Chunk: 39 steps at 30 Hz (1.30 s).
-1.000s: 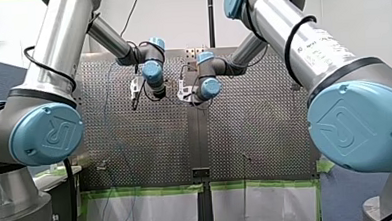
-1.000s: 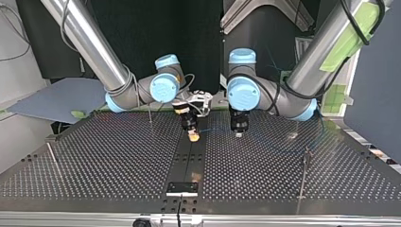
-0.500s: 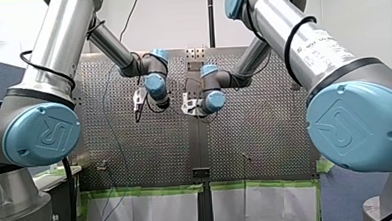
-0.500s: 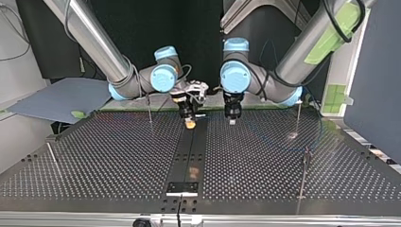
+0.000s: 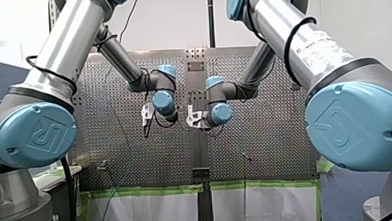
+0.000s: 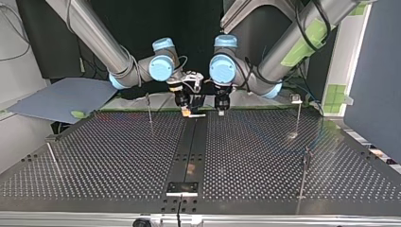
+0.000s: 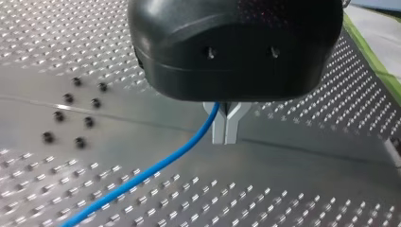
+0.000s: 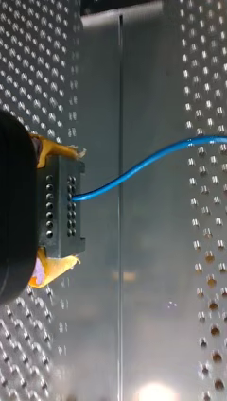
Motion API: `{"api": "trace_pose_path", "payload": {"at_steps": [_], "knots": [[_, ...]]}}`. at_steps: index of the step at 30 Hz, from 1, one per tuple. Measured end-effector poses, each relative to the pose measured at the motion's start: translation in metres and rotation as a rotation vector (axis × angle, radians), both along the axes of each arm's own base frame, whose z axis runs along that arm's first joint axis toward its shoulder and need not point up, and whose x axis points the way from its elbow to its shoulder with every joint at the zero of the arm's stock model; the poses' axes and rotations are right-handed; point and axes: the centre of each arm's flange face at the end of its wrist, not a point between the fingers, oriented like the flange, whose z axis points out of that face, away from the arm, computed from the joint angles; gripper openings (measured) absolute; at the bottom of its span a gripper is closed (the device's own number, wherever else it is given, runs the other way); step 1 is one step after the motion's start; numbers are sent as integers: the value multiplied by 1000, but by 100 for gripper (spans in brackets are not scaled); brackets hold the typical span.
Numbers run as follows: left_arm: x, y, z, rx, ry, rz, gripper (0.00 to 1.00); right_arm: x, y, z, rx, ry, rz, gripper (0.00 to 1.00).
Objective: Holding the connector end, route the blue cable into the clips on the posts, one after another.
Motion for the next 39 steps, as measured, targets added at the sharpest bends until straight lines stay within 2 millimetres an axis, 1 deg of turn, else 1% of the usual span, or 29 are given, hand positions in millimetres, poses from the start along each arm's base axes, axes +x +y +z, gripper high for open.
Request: {"api": "trace_pose_path", "payload": {"at_steps": [5,13,17,21,23,30,35,39], "knots": [[-9,-20,-27,-7,-6,4,0,-11,5,-16,9,-4,-10,0],[-14,-40,-68,-19,-4,-29,0,-33,11,-41,17,-8,-32,0],[-20,-51,-90,-28,-1,-44,0,-42,17,-53,25,-5,-38,0],[-28,-58,-112,-19,15,-51,0,-53,18,-62,28,-4,-52,0],[-33,-63,-117,-17,16,-56,0,-59,20,-68,29,-4,-60,0],[-51,-84,-122,-32,-14,-72,0,-77,26,-84,43,-17,-80,0],[-70,-101,-142,-41,-26,-74,0,-90,33,-96,55,-34,-95,0],[-84,-115,-148,-58,-45,-91,0,-102,37,-104,58,-39,-110,0]]}}
